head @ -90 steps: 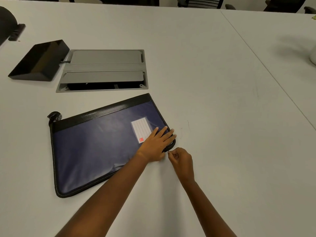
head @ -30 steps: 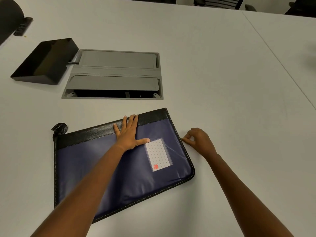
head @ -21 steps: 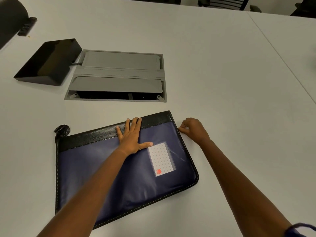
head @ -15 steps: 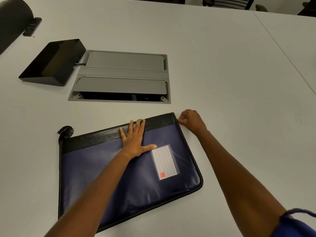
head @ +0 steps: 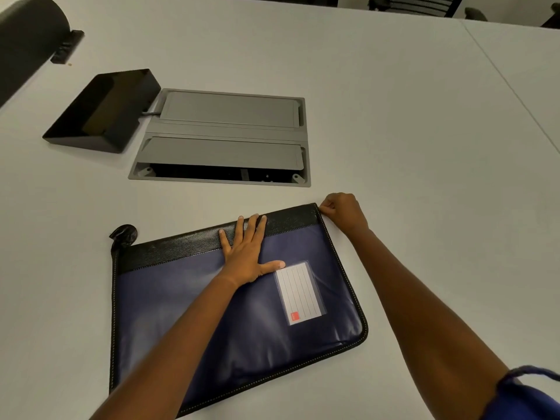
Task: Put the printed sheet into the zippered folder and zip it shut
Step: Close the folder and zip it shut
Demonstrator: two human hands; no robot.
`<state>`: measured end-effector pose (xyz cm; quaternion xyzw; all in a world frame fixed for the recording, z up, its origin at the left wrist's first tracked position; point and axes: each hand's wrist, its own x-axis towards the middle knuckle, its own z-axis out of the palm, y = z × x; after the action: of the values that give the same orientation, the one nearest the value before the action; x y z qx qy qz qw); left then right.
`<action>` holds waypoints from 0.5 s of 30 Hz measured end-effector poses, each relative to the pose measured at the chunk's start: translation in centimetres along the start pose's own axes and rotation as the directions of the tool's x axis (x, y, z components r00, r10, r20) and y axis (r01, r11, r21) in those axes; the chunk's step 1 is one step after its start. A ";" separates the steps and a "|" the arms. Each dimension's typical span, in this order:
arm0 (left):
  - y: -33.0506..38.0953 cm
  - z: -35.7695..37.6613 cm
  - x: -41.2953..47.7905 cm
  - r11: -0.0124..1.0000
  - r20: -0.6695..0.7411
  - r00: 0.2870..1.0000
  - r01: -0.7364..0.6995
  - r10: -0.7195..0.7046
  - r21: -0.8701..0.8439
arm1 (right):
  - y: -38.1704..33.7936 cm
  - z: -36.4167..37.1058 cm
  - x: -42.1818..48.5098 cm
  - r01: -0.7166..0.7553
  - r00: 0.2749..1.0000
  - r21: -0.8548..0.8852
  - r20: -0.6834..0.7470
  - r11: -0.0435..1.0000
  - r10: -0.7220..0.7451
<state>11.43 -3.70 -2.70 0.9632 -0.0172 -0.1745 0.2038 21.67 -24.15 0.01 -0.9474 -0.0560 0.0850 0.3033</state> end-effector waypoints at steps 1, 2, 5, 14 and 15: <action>0.0 0.0 0.0 1.000 -0.002 1.000 -0.001 0.001 -0.002 | -0.2 0.2 -0.4 -0.020 0.999 0.028 -0.033 0.999 0.021; 0.0 0.0 0.0 1.000 -0.005 1.000 -0.001 0.001 -0.006 | -0.3 0.4 -0.9 -0.036 0.997 0.061 -0.061 0.997 0.040; 0.0 -0.1 0.0 0.999 -0.003 1.000 -0.003 0.003 -0.032 | -0.9 0.9 -3.4 -0.110 0.990 0.191 -0.070 0.975 0.126; -2.7 -1.9 -1.4 0.993 -0.077 0.996 -0.042 0.051 0.109 | -1.4 4.8 -18.0 -0.299 0.893 0.348 -0.228 0.889 0.389; -3.5 -2.2 -1.6 0.994 -0.088 0.996 -0.008 0.017 0.106 | -1.7 5.5 -19.5 -0.315 0.876 0.351 -0.250 0.882 0.413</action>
<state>10.55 0.53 -1.69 0.9793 -0.0235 -0.1290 0.1543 1.42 -22.76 -0.91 -0.8846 0.1884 -0.0051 0.4265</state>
